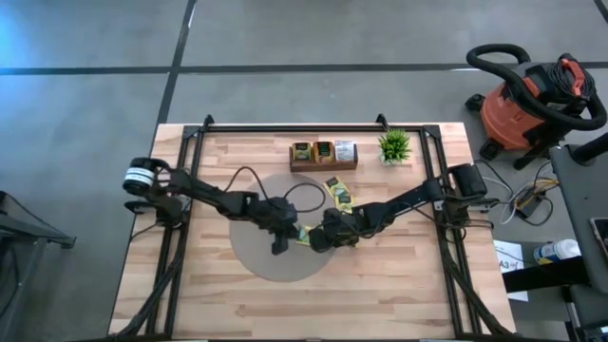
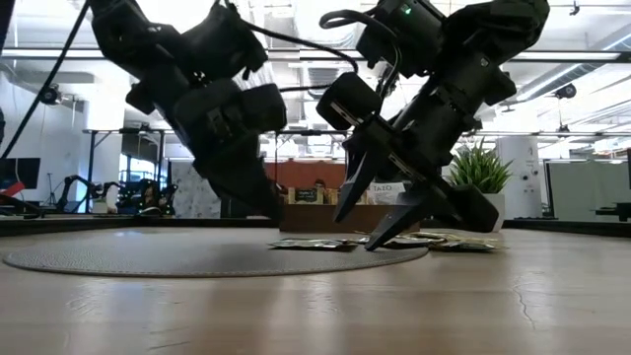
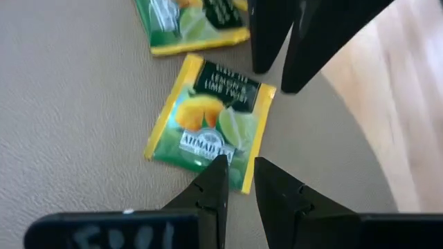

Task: Pick & Place Tea
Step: Put the yellow tea sachet into the left compartment of the wooden organizer

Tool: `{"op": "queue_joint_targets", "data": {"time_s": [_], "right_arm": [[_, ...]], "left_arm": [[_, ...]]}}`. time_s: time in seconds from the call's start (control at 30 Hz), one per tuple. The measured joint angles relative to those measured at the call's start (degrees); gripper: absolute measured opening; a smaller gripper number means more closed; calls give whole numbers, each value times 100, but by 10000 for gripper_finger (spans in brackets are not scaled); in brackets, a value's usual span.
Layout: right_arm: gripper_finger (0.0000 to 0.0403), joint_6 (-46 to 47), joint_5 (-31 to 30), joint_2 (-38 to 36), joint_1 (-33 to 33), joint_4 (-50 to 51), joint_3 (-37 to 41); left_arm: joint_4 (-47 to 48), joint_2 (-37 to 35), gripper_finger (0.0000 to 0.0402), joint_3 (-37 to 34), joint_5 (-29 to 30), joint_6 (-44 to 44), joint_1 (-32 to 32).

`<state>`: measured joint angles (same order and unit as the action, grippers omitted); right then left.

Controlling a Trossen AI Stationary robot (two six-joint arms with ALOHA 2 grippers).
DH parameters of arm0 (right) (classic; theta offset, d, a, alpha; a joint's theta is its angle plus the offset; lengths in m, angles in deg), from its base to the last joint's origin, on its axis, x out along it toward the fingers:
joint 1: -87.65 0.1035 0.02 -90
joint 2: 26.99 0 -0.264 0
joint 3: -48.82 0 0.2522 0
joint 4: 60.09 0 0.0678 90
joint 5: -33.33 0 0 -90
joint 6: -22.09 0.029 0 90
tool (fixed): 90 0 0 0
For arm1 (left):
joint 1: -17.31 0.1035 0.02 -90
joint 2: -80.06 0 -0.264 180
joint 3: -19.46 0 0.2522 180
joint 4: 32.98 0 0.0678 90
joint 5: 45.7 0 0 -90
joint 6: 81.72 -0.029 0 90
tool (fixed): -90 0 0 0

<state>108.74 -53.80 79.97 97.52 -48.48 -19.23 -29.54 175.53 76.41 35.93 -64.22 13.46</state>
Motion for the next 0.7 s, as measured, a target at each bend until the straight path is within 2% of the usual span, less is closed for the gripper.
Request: {"op": "queue_joint_targets", "data": {"time_s": [0.4,0.7], "right_arm": [[177,-170,-22,0,-74,-15,17],[173,-288,-653,0,-77,29,19]], "left_arm": [[-29,559,67,192,-287,-90,0],[-197,659,67,202,-328,-99,-1]]}}
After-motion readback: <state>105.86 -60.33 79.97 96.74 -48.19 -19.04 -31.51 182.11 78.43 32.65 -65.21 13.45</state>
